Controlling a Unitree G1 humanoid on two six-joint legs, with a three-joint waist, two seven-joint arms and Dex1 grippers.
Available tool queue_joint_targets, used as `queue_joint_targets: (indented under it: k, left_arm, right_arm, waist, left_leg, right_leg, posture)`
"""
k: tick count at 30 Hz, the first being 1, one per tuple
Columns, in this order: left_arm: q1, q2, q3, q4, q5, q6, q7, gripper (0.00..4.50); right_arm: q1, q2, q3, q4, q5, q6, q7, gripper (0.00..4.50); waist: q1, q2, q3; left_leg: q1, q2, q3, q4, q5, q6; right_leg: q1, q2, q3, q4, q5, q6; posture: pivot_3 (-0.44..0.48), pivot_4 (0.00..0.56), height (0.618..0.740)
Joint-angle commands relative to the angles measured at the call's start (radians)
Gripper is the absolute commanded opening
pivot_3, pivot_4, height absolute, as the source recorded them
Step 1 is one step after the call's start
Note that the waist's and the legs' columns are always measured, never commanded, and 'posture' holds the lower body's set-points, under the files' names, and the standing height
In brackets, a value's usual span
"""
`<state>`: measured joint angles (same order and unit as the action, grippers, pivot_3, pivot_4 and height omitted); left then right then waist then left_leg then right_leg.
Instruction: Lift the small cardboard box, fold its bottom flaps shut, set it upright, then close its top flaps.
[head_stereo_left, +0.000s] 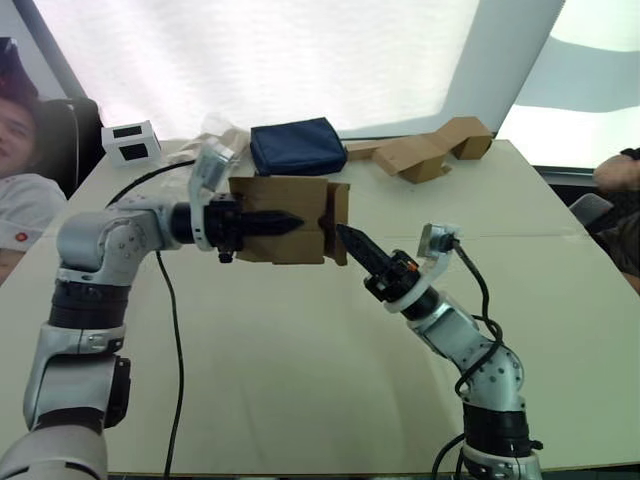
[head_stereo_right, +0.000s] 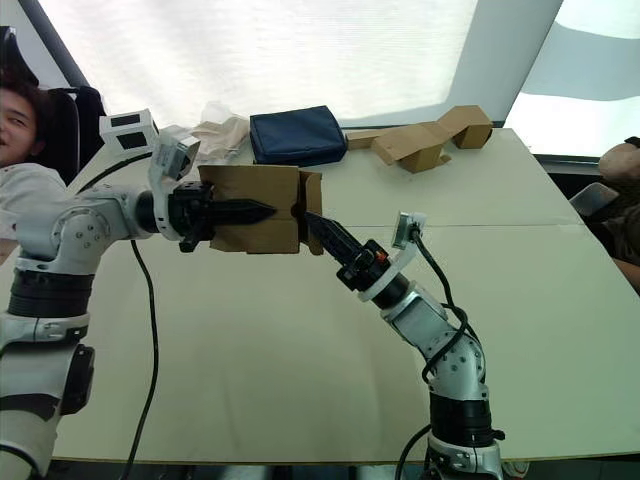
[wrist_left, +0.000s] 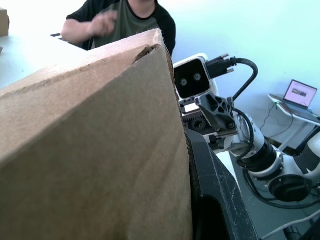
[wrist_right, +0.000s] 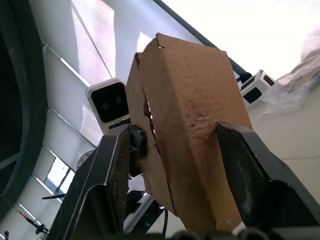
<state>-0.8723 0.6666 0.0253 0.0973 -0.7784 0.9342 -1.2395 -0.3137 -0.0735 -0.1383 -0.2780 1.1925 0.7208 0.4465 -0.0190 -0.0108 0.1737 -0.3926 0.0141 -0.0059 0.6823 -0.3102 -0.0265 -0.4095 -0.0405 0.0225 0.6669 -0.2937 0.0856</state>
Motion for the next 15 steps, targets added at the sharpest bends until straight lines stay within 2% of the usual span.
queue_joint_targets:
  k: [1, 3, 6, 15]
  left_arm:
    - [-0.022, 0.004, 0.042, -0.016, -0.025, 0.003, 0.002, 0.00]
    - [-0.022, 0.004, 0.042, -0.015, -0.027, 0.003, 0.005, 0.00]
    - [-0.022, 0.008, 0.042, -0.017, -0.030, 0.003, 0.008, 0.00]
    - [-0.013, 0.011, 0.039, -0.027, -0.033, -0.002, 0.015, 0.00]
  right_arm:
    - [-0.004, 0.016, -0.004, -0.016, 0.024, -0.019, 0.003, 2.75]
    - [-0.006, 0.021, -0.008, -0.010, 0.028, -0.023, 0.002, 2.75]
    - [-0.011, 0.033, -0.017, 0.004, 0.035, -0.031, 0.004, 2.05]
    - [-0.019, 0.060, -0.024, 0.015, 0.059, -0.038, 0.004, 2.05]
  waist:
    - [0.000, 0.000, 0.000]
    - [0.000, 0.000, 0.000]
    - [0.000, 0.000, 0.000]
    - [0.000, 0.000, 0.000]
  left_leg:
    - [0.000, 0.000, 0.000, 0.000, 0.000, 0.000]
    - [0.000, 0.000, 0.000, 0.000, 0.000, 0.000]
    - [0.000, 0.000, 0.000, 0.000, 0.000, 0.000]
    - [0.000, 0.000, 0.000, 0.000, 0.000, 0.000]
  right_leg:
    - [0.000, 0.000, 0.000, 0.000, 0.000, 0.000]
    - [0.000, 0.000, 0.000, 0.000, 0.000, 0.000]
    - [0.000, 0.000, 0.000, 0.000, 0.000, 0.000]
    - [0.000, 0.000, 0.000, 0.000, 0.000, 0.000]
  posture:
    - [0.000, 0.150, 0.740]
    - [0.000, 0.150, 0.740]
    - [0.000, 0.150, 0.740]
    - [0.000, 0.150, 0.740]
